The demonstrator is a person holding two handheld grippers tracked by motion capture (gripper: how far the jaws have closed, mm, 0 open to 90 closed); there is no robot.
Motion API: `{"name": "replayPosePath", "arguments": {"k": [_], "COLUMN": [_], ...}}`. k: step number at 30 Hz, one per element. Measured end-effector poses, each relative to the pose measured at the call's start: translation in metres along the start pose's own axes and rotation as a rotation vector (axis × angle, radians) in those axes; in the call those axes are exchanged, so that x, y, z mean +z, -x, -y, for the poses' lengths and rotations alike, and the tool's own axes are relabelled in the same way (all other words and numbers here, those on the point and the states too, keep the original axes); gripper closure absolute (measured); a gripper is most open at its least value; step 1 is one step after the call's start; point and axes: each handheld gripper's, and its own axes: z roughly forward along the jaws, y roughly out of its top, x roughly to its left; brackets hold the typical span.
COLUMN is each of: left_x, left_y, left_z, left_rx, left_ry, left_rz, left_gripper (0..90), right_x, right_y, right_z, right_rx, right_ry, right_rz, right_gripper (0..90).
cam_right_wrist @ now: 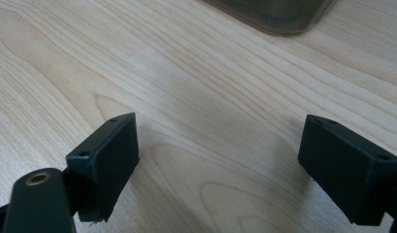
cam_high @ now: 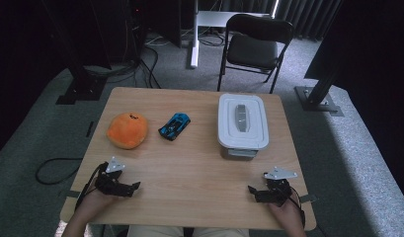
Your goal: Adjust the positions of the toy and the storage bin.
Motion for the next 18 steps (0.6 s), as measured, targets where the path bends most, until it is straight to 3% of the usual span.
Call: {"name": "replayPosePath", "arguments": {"k": [12,18], "left_x": [0.007,0.012], "left_y": [0.013,0.013], "left_z": [-0.035,-0.051], "left_rx": [0.064,0.062], "left_ry": [0.008,0.008], "left_rz": [0.015,0.034], "left_gripper": [1.4,1.4], "right_x": [0.0,0.0], "right_y": [0.0,0.0], "right_z": [0.0,0.0], "right_rx": [-0.004,-0.006], "right_ry": [0.0,-0.001], "right_rz": [-0.004,-0.007], "right_gripper": [14.2,14.2]}}
